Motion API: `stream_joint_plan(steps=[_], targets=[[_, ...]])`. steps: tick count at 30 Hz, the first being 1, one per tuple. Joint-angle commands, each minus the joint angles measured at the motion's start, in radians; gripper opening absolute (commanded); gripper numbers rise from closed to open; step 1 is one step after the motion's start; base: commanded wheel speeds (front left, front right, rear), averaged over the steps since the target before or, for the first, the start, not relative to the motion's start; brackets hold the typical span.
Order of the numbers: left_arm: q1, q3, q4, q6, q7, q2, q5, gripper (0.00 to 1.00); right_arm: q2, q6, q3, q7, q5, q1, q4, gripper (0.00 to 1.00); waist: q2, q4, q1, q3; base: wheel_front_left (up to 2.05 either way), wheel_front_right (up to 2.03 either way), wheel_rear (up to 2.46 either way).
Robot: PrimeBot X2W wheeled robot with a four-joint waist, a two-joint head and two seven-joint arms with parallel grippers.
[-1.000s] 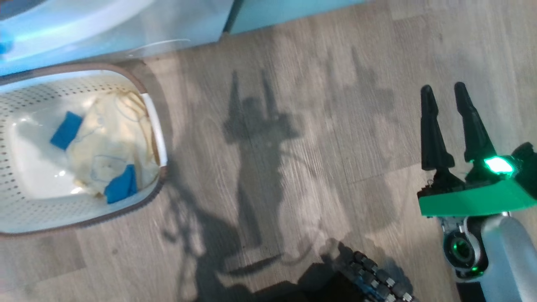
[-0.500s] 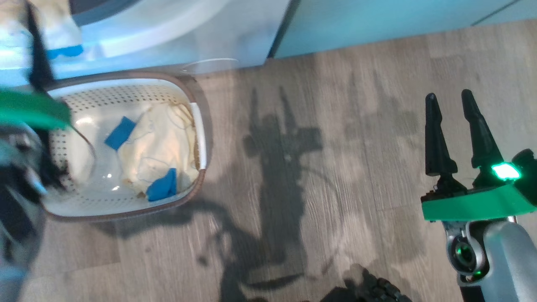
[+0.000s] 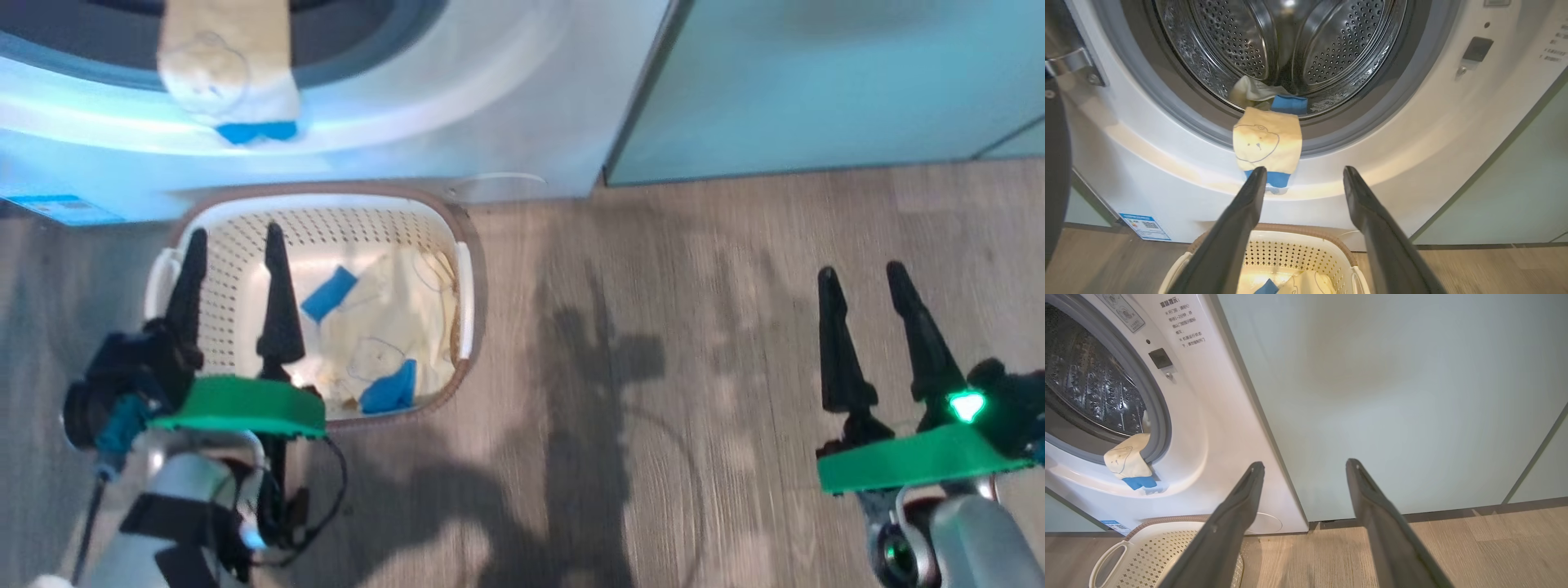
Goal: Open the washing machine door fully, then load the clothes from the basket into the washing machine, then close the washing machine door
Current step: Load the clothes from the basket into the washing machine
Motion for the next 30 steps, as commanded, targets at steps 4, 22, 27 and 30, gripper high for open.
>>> stream_joint_plan(steps=[4,22,27,30], targets=[[0.025,0.048,-0.036,-0.029,-0.006,-0.029,0.030,1.00,-0.008,-0.003,0.006,-0.007,-0.017,0.037,-0.018,1.00,-0.0001,0.034,0.0001,-0.068,0.00,0.00,0.00],[0.109,0.106,0.042,-0.136,-0.006,-0.147,0.089,1.00,-0.008,-0.003,0.030,-0.007,-0.037,0.082,0.001,1.00,-0.0001,0.047,0.0001,-0.158,0.00,0.00,0.00],[0.104,0.120,0.051,-0.154,-0.006,-0.160,0.098,1.00,-0.008,-0.003,0.032,-0.007,-0.040,0.080,0.002,1.00,-0.0001,0.049,0.0001,-0.158,0.00,0.00,0.00],[0.098,0.125,0.062,-0.164,-0.006,-0.166,0.100,1.00,-0.008,-0.003,0.035,-0.007,-0.039,0.078,0.002,1.00,-0.0001,0.049,0.0001,-0.154,0.00,0.00,0.00]])
